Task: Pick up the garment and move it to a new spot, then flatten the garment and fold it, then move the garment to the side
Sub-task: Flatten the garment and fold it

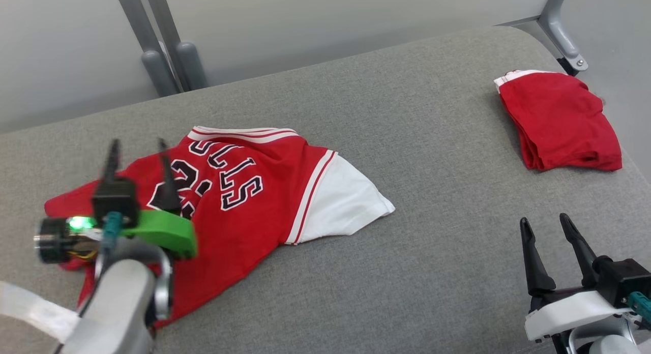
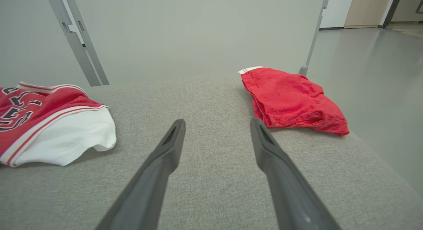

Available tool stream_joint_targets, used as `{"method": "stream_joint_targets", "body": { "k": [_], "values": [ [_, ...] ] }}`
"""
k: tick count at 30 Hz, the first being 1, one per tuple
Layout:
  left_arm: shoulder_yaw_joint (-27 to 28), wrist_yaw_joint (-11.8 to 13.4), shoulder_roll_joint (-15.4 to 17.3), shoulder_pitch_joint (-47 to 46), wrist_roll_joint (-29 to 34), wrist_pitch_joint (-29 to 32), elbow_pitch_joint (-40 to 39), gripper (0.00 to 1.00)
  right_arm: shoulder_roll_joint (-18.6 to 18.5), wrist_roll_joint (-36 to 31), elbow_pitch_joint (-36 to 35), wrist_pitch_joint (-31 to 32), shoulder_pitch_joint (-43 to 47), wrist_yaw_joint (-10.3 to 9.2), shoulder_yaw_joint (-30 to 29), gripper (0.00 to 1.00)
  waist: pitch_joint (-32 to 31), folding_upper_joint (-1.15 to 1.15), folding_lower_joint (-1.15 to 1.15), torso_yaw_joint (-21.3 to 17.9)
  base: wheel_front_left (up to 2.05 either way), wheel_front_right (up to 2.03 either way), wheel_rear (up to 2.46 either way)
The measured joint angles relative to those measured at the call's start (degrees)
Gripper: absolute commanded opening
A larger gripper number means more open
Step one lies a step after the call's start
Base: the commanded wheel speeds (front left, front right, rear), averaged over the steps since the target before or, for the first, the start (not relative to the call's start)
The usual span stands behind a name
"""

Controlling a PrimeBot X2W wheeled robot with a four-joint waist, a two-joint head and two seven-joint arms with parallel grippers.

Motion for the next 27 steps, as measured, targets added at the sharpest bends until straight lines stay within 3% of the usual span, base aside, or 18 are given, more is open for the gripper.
{"method": "stream_joint_targets", "body": {
  "k": [5, 12, 19, 20, 21, 27],
  "values": [
    [-8.64, -3.7, -5.92, 0.7, 1.47, 6.46, -3.34, 1.0, 0.71, -0.03, -0.16, -0.01, -0.35, 0.0, 1.37, 1.0, 0.4, 0.0, 0.0, -1.4, 0.0, 0.0, 0.0],
    [-15.37, -9.57, -12.76, -5.15, 0.59, 16.19, 6.64, 1.0, 1.3, 0.45, 0.8, 0.0, -1.52, 0.0, 2.57, 1.0, 1.75, 0.0, 0.0, -4.81, 0.0, 0.0, 0.0],
    [-16.94, -9.05, -14.28, -12.61, 2.07, 23.59, 20.86, 0.98, 1.96, 0.93, 1.55, 0.0, -2.47, 0.0, 2.99, 1.0, 3.17, 0.0, 0.0, -8.7, 0.0, 0.0, 0.0],
    [-17.28, -9.24, -14.4, -12.67, 2.1, 24.47, 22.35, 0.55, 2.02, 0.98, 1.71, 0.0, -2.46, 0.0, 3.02, 1.0, 3.29, 0.0, 0.0, -9.15, 0.0, 0.0, 0.0],
    [-17.33, -9.2, -14.59, -12.78, 2.09, 24.7, 23.63, 0.0, 2.1, 0.98, 1.86, -0.01, -2.46, 0.0, 3.02, 1.0, 3.41, 0.0, 0.0, -9.7, 0.0, 0.0, 0.0],
    [-17.06, -12.14, -16.1, -13.6, 0.7, 21.83, 27.07, 0.0, 2.26, 1.07, 2.12, 0.0, -2.16, 0.0, 2.49, 1.0, 3.51, 0.0, 0.0, -11.55, 0.0, 0.0, 0.0]
  ]
}}
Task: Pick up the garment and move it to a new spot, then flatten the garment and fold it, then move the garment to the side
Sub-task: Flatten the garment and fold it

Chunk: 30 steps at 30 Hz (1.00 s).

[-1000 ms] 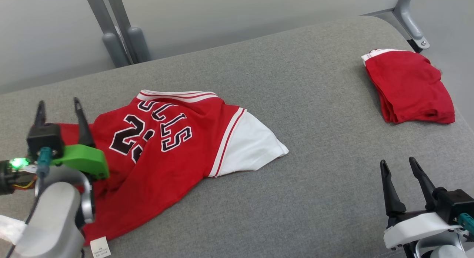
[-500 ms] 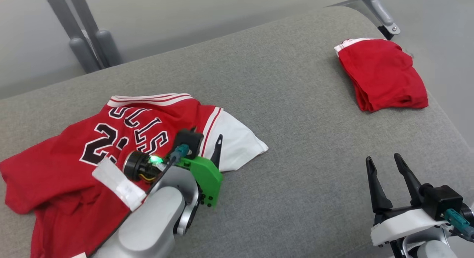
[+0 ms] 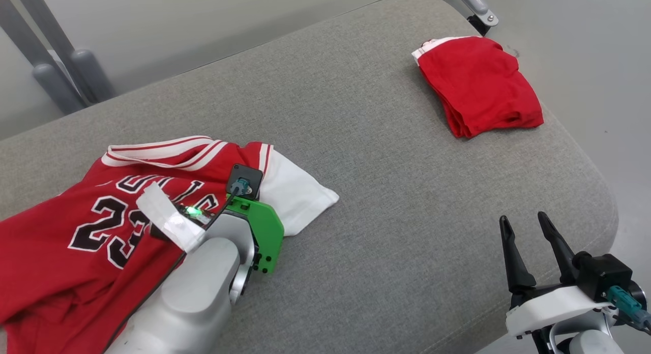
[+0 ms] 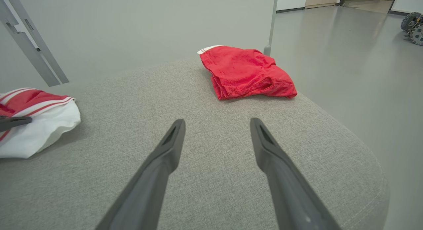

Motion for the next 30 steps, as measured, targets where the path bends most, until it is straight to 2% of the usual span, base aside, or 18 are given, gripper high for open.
{"method": "stream_joint_targets", "body": {
  "k": [2, 7, 13, 14, 18, 20, 24, 26, 30],
  "values": [
    [0.07, -2.8, -1.11, 0.02, -1.23, -1.8, -0.09, 0.0, 0.0, 0.08, 0.04, 0.0, 0.24, 0.0, -0.26, 1.0, -0.2, 0.0, 0.0, 0.09, 0.0, 0.0, 0.0],
    [-1.67, -7.2, -3.88, -0.46, -2.19, -5.56, -2.26, 0.0, -0.12, 0.27, 0.22, 0.0, 0.25, 0.0, -0.3, 1.0, -0.35, 0.0, 0.0, 0.92, 0.0, 0.0, 0.0],
    [-2.87, -9.42, -5.1, -0.6, -5.44, -9.99, -4.56, 0.0, -0.53, 0.35, 0.67, 0.0, 0.13, 0.0, 0.24, 1.0, -0.61, 0.0, 0.0, 1.89, 0.0, 0.0, 0.0],
    [-2.7, -9.4, -5.08, -0.51, -6.48, -11.31, -5.23, 1.0, -0.58, 0.35, 0.81, 0.0, 0.14, 0.0, 0.25, 1.0, -0.72, 0.0, 0.0, 2.06, 0.0, 0.0, 0.0],
    [-4.07, -10.85, -5.16, 1.11, -11.43, -12.52, -9.24, 1.0, -0.76, 0.33, 1.08, 0.0, 0.47, 0.0, -0.12, 1.0, -1.23, 0.0, 0.0, 3.04, 0.0, 0.0, 0.0],
    [-3.98, -9.88, -5.24, 2.87, -13.77, -13.63, -11.74, 1.0, -0.9, 0.3, 1.21, 0.0, 1.02, 0.0, -0.51, 1.0, -1.62, 0.0, 0.0, 3.7, 0.0, 0.0, 0.0],
    [-3.23, -5.38, -4.46, 7.32, -13.66, -16.69, -16.37, 1.0, -1.07, 0.07, 0.84, 0.0, 2.17, 0.0, -2.15, 1.0, -2.51, 0.0, 0.0, 5.63, 0.0, 0.0, 0.0],
    [-1.38, -1.48, -2.33, 11.2, -13.6, -19.02, -19.79, 1.0, -1.23, -0.14, 0.44, 0.0, 2.68, 0.0, -2.55, 1.0, -2.98, 0.0, 0.0, 6.87, 0.0, 0.0, 0.0],
    [5.09, 6.49, 4.26, 19.51, -12.22, -22.25, -29.32, 1.0, -1.74, -0.64, -0.73, 0.0, 3.7, 0.0, -4.13, 1.0, -4.01, 0.0, 0.0, 9.49, 0.0, 0.0, 0.0]
  ]
}}
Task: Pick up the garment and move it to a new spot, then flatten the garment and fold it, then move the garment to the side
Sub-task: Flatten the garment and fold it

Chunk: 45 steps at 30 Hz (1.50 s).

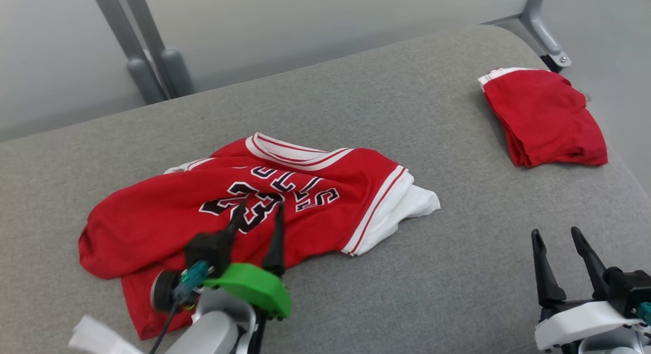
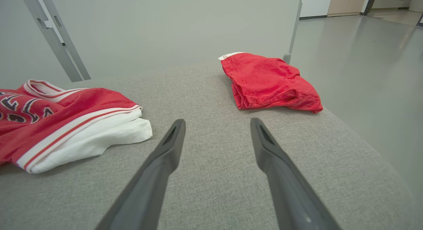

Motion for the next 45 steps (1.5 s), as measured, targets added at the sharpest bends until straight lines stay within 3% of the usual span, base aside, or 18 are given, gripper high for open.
{"method": "stream_joint_targets", "body": {
  "k": [3, 5, 8, 15, 24, 30, 36, 45],
  "values": [
    [6.89, 4.43, 3.44, 7.38, 3.26, -0.29, -8.98, 1.0, -0.31, -0.47, -1.41, 0.0, 0.98, 0.0, -1.55, 1.0, -0.73, 0.0, 0.0, 2.22, 0.0, 0.0, 0.0],
    [11.91, 5.65, 5.3, 11.92, 6.24, -0.45, -14.6, 1.0, -0.71, -0.91, -2.01, 0.0, 1.33, 0.0, -1.93, 1.0, -1.21, 0.0, 0.0, 3.74, 0.0, 0.0, 0.0],
    [17.29, 5.46, 6.61, 19.07, 10.37, -0.45, -19.82, 1.0, -0.94, -1.18, -3.01, 0.0, 1.64, 0.0, -2.7, 1.0, -1.96, 0.0, 0.0, 6.04, 0.0, 0.0, 0.0],
    [27.96, -1.16, 5.73, 27.61, 17.73, -0.45, -22.05, 1.0, -1.64, -2.31, -3.78, 0.0, 2.44, 0.0, -4.53, 1.0, -4.37, 0.0, 0.0, 10.81, 0.0, 0.0, 0.0],
    [40.08, -13.6, -1.91, 32.51, 22.84, -0.54, -15.78, 1.0, -1.31, -3.71, -1.42, 0.0, 2.38, 0.0, -3.38, 1.0, -7.36, 0.0, 0.0, 14.31, 0.0, 0.0, 0.0],
    [45.23, -19.59, -6.14, 32.68, 27.16, -0.54, -14.07, 1.0, -1.02, -4.95, 0.43, 0.0, 2.02, 0.0, -2.13, 1.0, -7.81, 0.0, 0.0, 14.7, 0.0, 0.0, 0.0],
    [44.89, -23.62, -7.92, 32.44, 28.27, -0.54, -13.12, 1.0, -0.56, -4.97, 0.35, 0.0, 1.4, 0.0, -1.8, 1.0, -7.38, 0.0, 0.0, 14.28, 0.0, 0.0, 0.0],
    [43.32, -24.48, -8.28, 32.36, 28.73, -0.54, -12.49, 1.0, -0.43, -4.93, 0.21, 0.0, 0.97, 0.0, -1.9, 1.0, -7.54, 0.0, 0.0, 12.33, 0.0, 0.0, 0.0]
  ]
}}
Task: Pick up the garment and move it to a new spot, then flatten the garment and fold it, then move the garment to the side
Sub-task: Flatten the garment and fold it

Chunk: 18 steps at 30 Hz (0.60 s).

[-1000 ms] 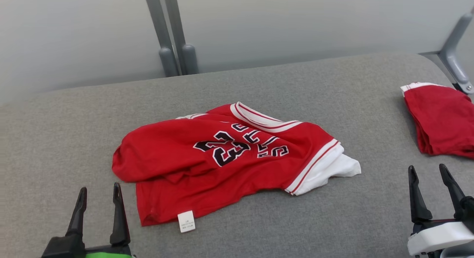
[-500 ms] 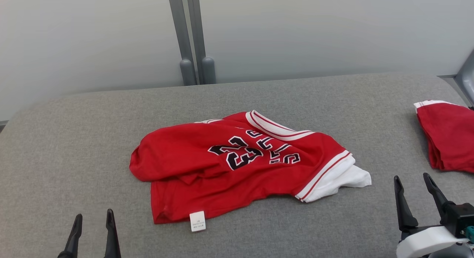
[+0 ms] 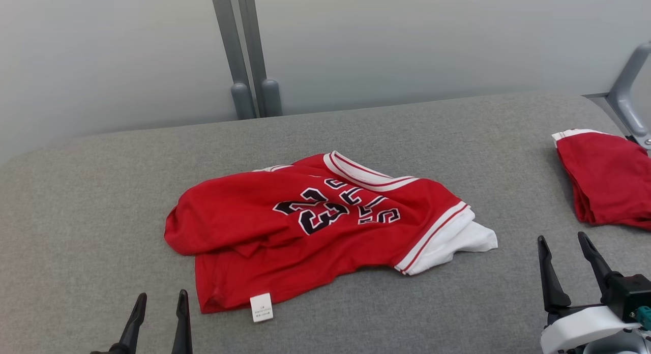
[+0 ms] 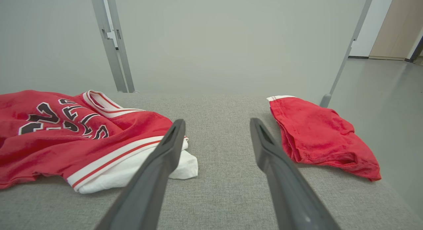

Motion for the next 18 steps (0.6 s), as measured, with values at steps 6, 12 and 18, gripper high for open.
{"method": "stream_joint_targets", "body": {
  "k": [6, 12, 18],
  "values": [
    [-1.07, -0.01, 0.14, 0.32, -0.07, 0.0, 0.31, 1.0, -0.11, 0.01, 0.1, 0.0, 0.2, 0.0, 0.64, 1.0, -0.68, 0.0, 0.0, -0.24, 0.0, 0.0, 0.0],
    [-0.65, -0.02, 0.16, 0.82, -0.09, 0.0, 0.26, 1.0, -0.3, 0.19, -0.03, 0.0, 0.22, 0.0, 1.34, 1.0, -0.86, 0.0, 0.0, 0.33, 0.0, 0.0, 0.0],
    [-1.23, -0.08, 0.29, 0.58, 0.04, -0.01, 2.37, 1.0, -1.72, 1.96, 0.49, 0.0, -1.03, 0.0, 3.76, 1.0, -0.43, 0.0, 0.0, 0.84, 0.0, 0.0, 0.0]
  ]
}}
